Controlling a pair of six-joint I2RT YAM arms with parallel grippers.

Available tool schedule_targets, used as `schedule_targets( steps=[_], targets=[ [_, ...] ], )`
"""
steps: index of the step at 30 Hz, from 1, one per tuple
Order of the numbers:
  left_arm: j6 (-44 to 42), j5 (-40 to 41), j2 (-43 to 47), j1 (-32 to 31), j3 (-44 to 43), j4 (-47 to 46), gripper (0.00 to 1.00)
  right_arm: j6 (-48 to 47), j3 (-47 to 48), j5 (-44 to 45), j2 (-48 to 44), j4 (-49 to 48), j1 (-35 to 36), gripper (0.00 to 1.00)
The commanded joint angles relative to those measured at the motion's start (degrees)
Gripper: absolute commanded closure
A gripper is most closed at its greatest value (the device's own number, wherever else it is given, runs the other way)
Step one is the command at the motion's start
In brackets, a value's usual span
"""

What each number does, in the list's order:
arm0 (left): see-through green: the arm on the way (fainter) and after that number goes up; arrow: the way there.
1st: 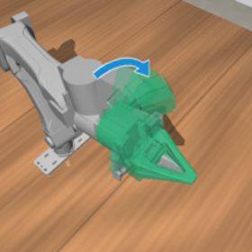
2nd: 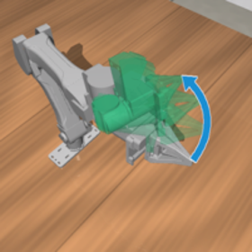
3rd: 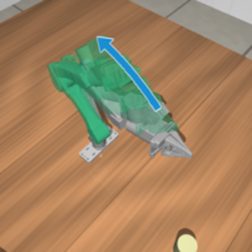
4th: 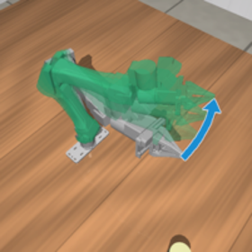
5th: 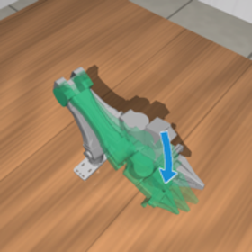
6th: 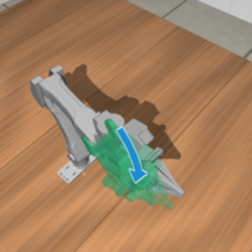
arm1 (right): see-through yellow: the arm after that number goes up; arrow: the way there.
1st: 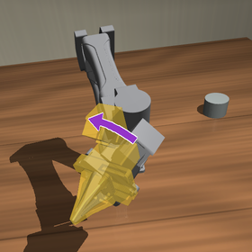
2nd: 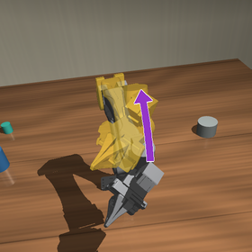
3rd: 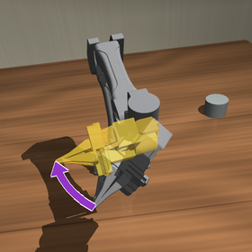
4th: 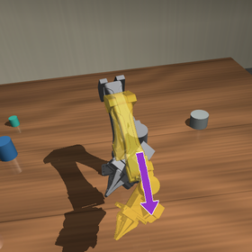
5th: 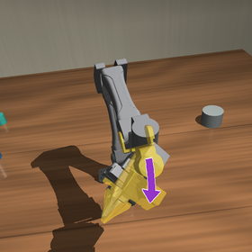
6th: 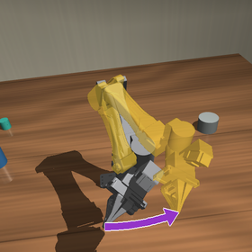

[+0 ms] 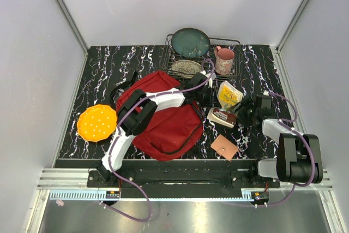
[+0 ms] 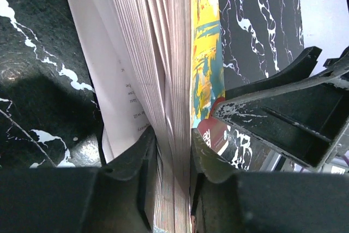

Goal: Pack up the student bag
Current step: Pick up the book from the center of the board.

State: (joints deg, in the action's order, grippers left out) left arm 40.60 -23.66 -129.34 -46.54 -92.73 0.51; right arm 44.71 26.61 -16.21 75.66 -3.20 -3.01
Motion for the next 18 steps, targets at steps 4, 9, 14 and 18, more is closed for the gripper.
schedule_targets(
  steps=[4, 9, 14, 18],
  targets=[
    [-1.39, 0.81, 4.44, -1.53, -3.94, 4.13, 1.0, 0.55, 0.72, -1.73, -1.47, 4.42, 0.81, 0.14],
    [-3.24, 0.54, 9.01, -1.53, -2.55, 4.23, 1.0, -0.85, 2.39, 2.49, -9.99, 12.67, 0.81, 0.0],
    [-6.06, 1.34, 16.65, -1.36, 0.7, 2.92, 1.0, -0.67, 3.8, 3.38, -20.63, 17.17, 0.37, 0.0],
    [-5.18, -0.51, 21.22, -0.74, 3.95, 0.9, 1.0, -0.94, 7.3, -1.96, -22.92, 20.85, -0.6, 0.0]
  ],
)
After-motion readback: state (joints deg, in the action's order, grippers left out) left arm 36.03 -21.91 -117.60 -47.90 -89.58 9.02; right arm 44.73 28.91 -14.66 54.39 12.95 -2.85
